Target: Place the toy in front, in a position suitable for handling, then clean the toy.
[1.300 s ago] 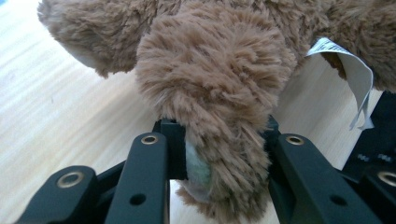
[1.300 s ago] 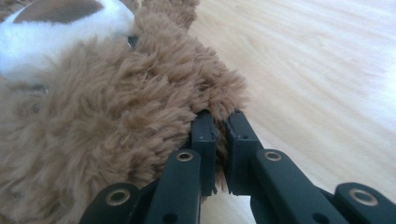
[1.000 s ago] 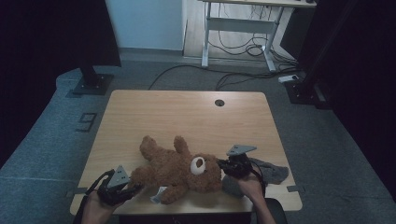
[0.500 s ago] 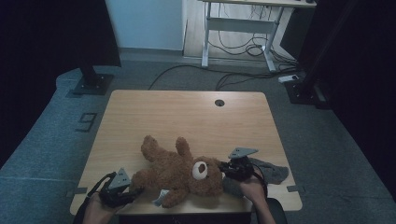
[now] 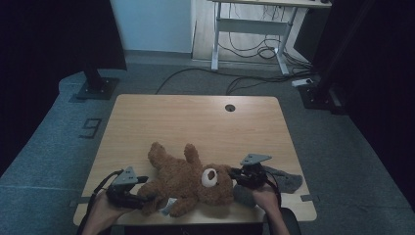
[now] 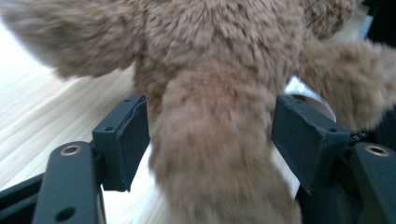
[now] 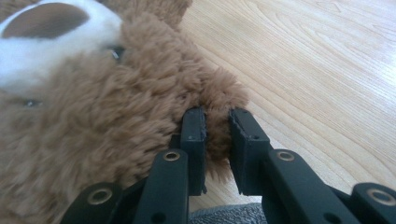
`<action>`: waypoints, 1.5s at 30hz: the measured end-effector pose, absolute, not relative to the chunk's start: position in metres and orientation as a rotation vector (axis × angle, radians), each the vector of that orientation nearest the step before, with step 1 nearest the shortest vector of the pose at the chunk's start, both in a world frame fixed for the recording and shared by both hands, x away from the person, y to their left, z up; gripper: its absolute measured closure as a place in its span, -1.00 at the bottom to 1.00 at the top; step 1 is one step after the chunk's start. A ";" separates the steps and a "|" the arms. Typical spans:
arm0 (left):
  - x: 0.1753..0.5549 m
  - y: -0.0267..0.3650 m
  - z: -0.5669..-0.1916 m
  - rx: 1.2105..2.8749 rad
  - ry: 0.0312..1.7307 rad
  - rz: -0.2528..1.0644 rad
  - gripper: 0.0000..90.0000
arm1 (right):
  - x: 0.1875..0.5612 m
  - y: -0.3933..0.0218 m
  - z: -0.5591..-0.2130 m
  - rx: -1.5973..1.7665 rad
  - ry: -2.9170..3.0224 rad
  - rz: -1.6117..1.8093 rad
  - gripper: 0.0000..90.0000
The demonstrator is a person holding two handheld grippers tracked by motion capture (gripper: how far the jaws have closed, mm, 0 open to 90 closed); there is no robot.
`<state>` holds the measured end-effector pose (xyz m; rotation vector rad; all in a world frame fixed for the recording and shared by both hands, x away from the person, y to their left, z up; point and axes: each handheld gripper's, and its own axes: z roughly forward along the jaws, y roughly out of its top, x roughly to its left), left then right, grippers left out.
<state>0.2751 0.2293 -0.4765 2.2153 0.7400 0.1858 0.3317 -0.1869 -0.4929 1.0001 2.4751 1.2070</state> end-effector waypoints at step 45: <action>0.263 0.242 -0.505 2.213 0.722 0.140 -0.09 | 0.321 -0.270 -0.536 1.292 2.391 0.741 -0.72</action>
